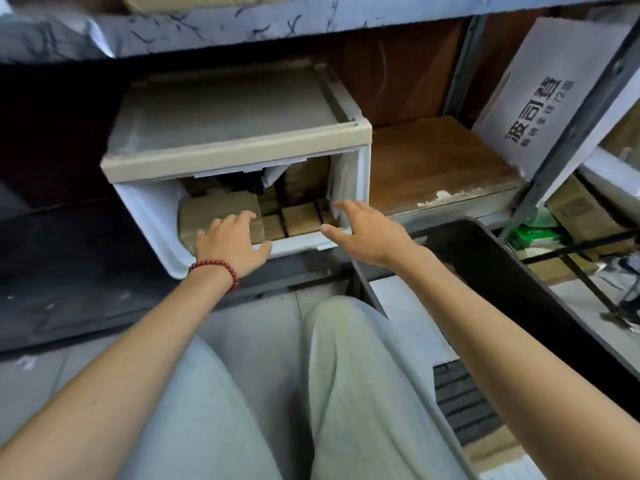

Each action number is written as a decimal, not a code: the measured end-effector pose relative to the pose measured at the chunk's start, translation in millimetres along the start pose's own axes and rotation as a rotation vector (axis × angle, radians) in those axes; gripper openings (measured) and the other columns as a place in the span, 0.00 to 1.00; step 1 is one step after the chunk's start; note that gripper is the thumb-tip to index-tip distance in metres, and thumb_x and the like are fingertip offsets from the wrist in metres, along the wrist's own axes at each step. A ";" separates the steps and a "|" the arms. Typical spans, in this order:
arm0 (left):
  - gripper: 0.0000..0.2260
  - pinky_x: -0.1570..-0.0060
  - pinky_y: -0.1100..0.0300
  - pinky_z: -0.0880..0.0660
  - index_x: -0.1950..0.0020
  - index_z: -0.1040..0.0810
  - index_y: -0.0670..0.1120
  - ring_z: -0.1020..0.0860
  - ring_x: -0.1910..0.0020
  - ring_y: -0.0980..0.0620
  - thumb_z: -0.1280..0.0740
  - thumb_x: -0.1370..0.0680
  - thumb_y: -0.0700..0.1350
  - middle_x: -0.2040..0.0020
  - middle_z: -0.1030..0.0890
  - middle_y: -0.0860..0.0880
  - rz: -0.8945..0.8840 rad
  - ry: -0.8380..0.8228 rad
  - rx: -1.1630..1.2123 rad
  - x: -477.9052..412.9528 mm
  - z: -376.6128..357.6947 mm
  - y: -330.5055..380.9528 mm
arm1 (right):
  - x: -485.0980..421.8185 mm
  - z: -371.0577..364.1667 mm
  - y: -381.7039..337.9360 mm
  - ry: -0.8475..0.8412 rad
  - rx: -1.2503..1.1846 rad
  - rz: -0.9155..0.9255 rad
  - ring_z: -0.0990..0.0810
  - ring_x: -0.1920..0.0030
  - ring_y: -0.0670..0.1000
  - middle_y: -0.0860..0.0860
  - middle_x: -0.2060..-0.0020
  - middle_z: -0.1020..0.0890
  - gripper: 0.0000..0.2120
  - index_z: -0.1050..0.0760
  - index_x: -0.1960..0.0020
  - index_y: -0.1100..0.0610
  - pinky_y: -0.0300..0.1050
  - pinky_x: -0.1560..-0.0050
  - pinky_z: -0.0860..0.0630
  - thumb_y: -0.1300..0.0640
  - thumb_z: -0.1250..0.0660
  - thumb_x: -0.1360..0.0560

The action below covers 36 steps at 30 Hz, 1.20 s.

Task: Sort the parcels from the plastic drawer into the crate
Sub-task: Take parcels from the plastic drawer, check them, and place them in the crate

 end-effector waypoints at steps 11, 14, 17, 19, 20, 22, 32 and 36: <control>0.30 0.38 0.45 0.35 0.25 0.41 0.52 0.33 0.32 0.42 0.36 0.24 0.59 0.28 0.34 0.47 0.159 -0.129 -0.058 -9.8 -31.1 -94.7 | -57.3 -88.3 -50.9 -0.073 -0.050 0.017 0.29 0.33 0.56 0.52 0.27 0.38 0.30 0.43 0.24 0.52 0.54 0.40 0.29 0.41 0.42 0.21; 0.29 0.38 0.45 0.34 0.25 0.41 0.53 0.34 0.31 0.43 0.37 0.23 0.58 0.27 0.35 0.47 0.161 -0.093 -0.030 -26.7 -34.9 -103.7 | -73.3 -104.3 -48.7 -0.106 -0.080 0.040 0.30 0.33 0.56 0.52 0.28 0.36 0.29 0.43 0.24 0.51 0.54 0.38 0.28 0.42 0.41 0.21; 0.32 0.38 0.45 0.32 0.24 0.44 0.52 0.35 0.30 0.41 0.36 0.23 0.57 0.26 0.38 0.45 0.258 -0.160 0.078 -39.9 -52.9 -120.0 | -90.7 -122.6 -41.3 -0.146 -0.074 0.032 0.30 0.33 0.56 0.53 0.28 0.37 0.30 0.45 0.24 0.51 0.54 0.38 0.28 0.43 0.39 0.21; 0.33 0.38 0.45 0.31 0.23 0.45 0.52 0.34 0.31 0.40 0.36 0.24 0.58 0.26 0.38 0.44 0.282 -0.180 0.119 -50.0 -63.8 -124.4 | -102.5 -131.6 -38.3 -0.169 -0.052 0.033 0.29 0.34 0.56 0.54 0.28 0.37 0.31 0.46 0.24 0.50 0.54 0.39 0.27 0.43 0.39 0.21; 0.33 0.38 0.46 0.30 0.23 0.46 0.52 0.33 0.31 0.40 0.36 0.23 0.58 0.26 0.38 0.43 0.282 -0.187 0.124 -55.3 -68.9 -124.4 | -108.1 -134.8 -37.5 -0.173 -0.044 0.037 0.29 0.34 0.56 0.54 0.28 0.37 0.30 0.46 0.24 0.49 0.53 0.40 0.27 0.44 0.39 0.21; 0.33 0.40 0.47 0.29 0.23 0.47 0.52 0.31 0.33 0.40 0.37 0.23 0.58 0.26 0.39 0.42 0.280 -0.210 0.112 -63.9 -78.4 -123.9 | -118.2 -142.3 -37.5 -0.169 -0.024 0.051 0.28 0.35 0.56 0.54 0.27 0.37 0.30 0.47 0.23 0.46 0.52 0.41 0.27 0.44 0.40 0.21; 0.37 0.37 0.50 0.31 0.25 0.45 0.41 0.32 0.32 0.39 0.31 0.25 0.54 0.27 0.40 0.39 0.443 -0.055 0.311 -80.8 -81.5 -133.0 | -158.5 -170.7 -60.5 -0.174 -0.279 0.025 0.37 0.28 0.58 0.58 0.25 0.42 0.36 0.56 0.21 0.52 0.54 0.33 0.33 0.49 0.38 0.20; 0.43 0.34 0.53 0.35 0.24 0.47 0.36 0.36 0.30 0.40 0.27 0.28 0.54 0.26 0.42 0.38 0.536 -0.084 0.416 -79.6 -87.6 -140.7 | -166.7 -165.1 -45.8 -0.124 -0.517 -0.149 0.40 0.26 0.58 0.59 0.25 0.41 0.37 0.53 0.22 0.63 0.49 0.28 0.40 0.54 0.35 0.21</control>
Point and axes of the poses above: each hand's wrist, its own x-axis away from the middle knuckle, its own z-axis out of the back of the hand, y = z × x, the point moved 8 cm from there along -x, towards the middle knuckle
